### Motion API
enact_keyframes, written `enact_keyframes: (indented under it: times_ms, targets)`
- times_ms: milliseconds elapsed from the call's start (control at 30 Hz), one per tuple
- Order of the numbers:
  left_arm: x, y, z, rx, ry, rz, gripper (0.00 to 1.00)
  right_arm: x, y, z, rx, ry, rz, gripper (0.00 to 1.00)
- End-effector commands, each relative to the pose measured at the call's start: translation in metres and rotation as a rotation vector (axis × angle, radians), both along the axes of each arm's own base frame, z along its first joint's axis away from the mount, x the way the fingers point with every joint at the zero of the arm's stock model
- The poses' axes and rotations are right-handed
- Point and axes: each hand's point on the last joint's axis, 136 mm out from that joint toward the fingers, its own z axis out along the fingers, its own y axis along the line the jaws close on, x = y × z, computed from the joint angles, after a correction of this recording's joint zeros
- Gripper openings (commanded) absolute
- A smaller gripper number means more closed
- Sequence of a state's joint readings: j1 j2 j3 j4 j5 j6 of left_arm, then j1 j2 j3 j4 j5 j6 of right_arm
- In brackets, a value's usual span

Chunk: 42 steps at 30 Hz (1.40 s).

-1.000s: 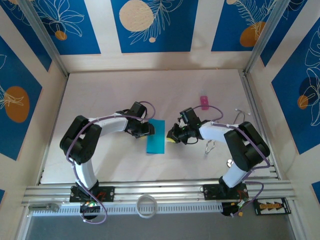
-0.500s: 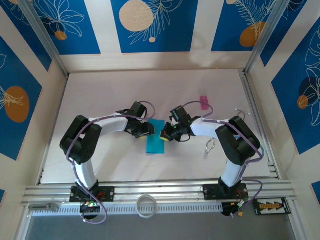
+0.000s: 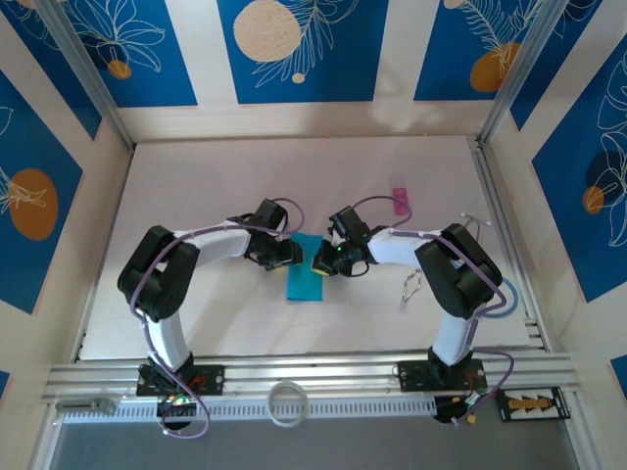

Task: Fold a paper plane with a square sheet of paper (pick it up from the middle)
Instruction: Hold the square sheet of paper at the center of the table.

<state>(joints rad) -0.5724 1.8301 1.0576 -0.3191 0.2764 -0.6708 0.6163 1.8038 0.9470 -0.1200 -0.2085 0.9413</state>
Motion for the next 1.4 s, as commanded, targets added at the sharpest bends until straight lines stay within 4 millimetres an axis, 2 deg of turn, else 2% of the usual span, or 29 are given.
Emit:
enact_keyframes:
  times_ms: [0, 367, 500, 967, 1067, 1133, 1200, 1267, 1367]
  targets:
    - [-0.009, 0.011, -0.038, 0.071, 0.051, -0.011, 0.48, 0.001, 0.006, 0.002, 0.001, -0.019, 0.031, 0.00]
    - [-0.008, 0.006, -0.039, 0.053, 0.061, -0.014, 0.48, -0.002, 0.005, -0.013, -0.018, -0.001, 0.034, 0.00]
    - [-0.008, 0.006, -0.039, 0.061, 0.063, -0.024, 0.48, -0.005, -0.003, -0.015, -0.077, -0.003, 0.028, 0.00]
    - [-0.008, 0.005, -0.041, 0.045, 0.064, -0.005, 0.48, 0.007, 0.013, 0.022, 0.028, -0.086, 0.049, 0.00]
    - [-0.008, 0.006, -0.041, 0.048, 0.064, -0.006, 0.48, 0.011, -0.006, 0.023, -0.060, -0.114, -0.025, 0.02]
    - [-0.009, 0.007, -0.041, 0.054, 0.062, -0.010, 0.48, 0.014, -0.037, 0.025, -0.175, -0.134, -0.137, 0.03]
    - [-0.008, 0.009, -0.041, 0.064, 0.061, -0.011, 0.48, 0.015, -0.057, 0.033, -0.185, -0.150, -0.185, 0.04]
    - [-0.008, 0.009, -0.040, 0.066, 0.059, -0.013, 0.48, 0.016, -0.066, 0.039, -0.136, -0.145, -0.203, 0.05]
    - [-0.007, 0.008, -0.038, 0.061, 0.055, -0.013, 0.48, 0.017, -0.069, 0.046, -0.093, -0.163, -0.183, 0.05]
